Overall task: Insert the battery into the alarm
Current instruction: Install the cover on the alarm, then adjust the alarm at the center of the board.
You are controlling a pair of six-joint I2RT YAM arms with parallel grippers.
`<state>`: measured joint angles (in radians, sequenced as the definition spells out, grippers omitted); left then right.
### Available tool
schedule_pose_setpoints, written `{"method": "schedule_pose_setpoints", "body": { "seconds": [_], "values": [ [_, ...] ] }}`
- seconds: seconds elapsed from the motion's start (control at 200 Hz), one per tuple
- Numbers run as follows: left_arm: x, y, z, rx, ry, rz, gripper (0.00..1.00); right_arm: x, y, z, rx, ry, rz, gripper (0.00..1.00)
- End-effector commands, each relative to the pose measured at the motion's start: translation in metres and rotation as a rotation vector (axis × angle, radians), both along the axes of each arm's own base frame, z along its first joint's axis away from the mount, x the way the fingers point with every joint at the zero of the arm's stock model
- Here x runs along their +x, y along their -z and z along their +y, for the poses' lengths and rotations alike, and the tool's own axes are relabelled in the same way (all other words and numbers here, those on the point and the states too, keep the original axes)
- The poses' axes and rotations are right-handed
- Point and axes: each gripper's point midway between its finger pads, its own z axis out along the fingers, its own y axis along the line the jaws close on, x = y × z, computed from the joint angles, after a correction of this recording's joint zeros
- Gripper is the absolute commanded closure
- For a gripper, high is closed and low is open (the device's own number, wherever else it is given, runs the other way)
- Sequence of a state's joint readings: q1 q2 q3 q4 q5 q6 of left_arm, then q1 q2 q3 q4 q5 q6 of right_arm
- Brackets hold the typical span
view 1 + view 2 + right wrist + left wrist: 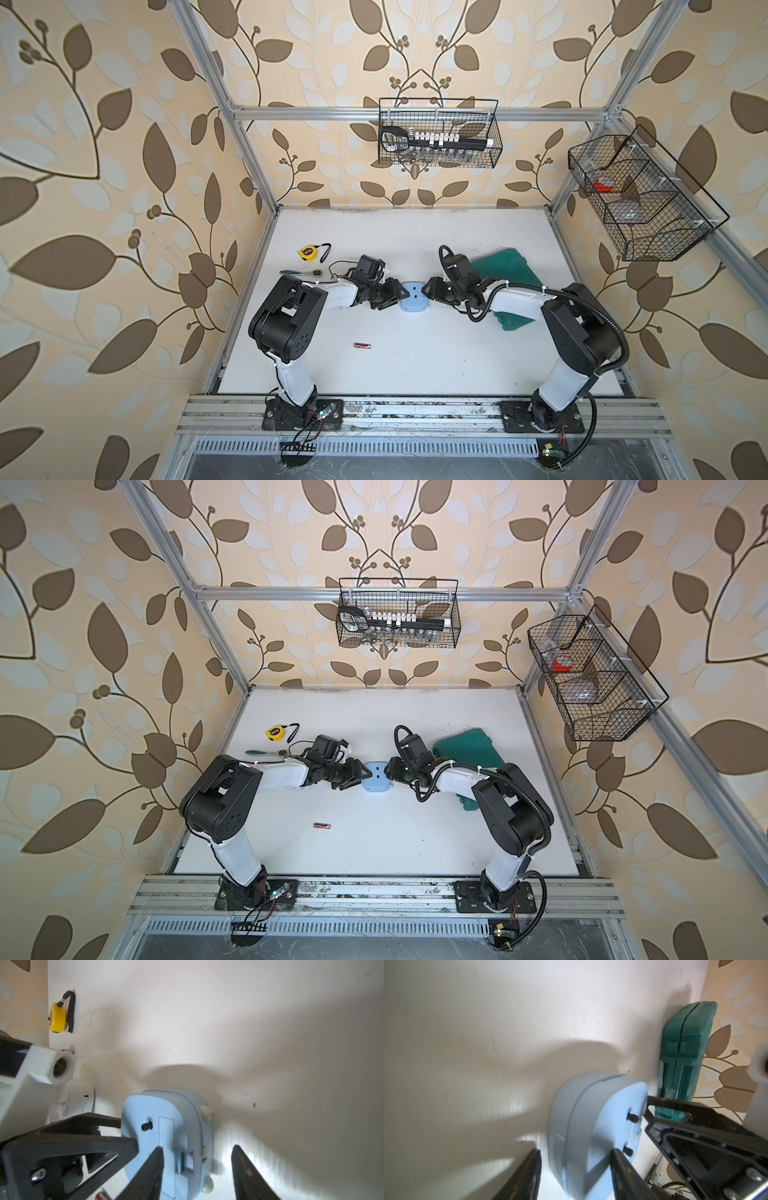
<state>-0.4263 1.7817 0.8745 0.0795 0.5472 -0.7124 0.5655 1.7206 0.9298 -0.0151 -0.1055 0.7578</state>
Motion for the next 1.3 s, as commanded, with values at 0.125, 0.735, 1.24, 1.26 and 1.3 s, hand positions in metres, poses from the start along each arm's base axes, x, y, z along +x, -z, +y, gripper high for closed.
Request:
{"method": "schedule_pose_setpoints", "body": {
  "seconds": [0.125,0.735,1.24,1.26,1.3],
  "values": [
    [-0.018,0.007,0.023,0.099,-0.054,0.001,0.23,-0.007,-0.030,-0.005,-0.215,0.015,-0.164,0.13],
    [-0.018,-0.051,0.124,0.309,-0.434,-0.243,0.01,-0.019,-0.029,0.042,-0.428,-0.054,-0.246,0.00],
    [-0.016,-0.043,0.119,0.300,-0.417,-0.222,0.01,-0.016,0.007,0.058,-0.494,-0.111,-0.186,0.00],
    [-0.016,-0.043,0.119,0.299,-0.417,-0.221,0.01,-0.016,0.006,0.059,-0.493,-0.111,-0.186,0.00],
    [-0.016,-0.042,0.118,0.297,-0.413,-0.217,0.01,-0.016,0.008,0.059,-0.494,-0.113,-0.183,0.01]
  ]
}}
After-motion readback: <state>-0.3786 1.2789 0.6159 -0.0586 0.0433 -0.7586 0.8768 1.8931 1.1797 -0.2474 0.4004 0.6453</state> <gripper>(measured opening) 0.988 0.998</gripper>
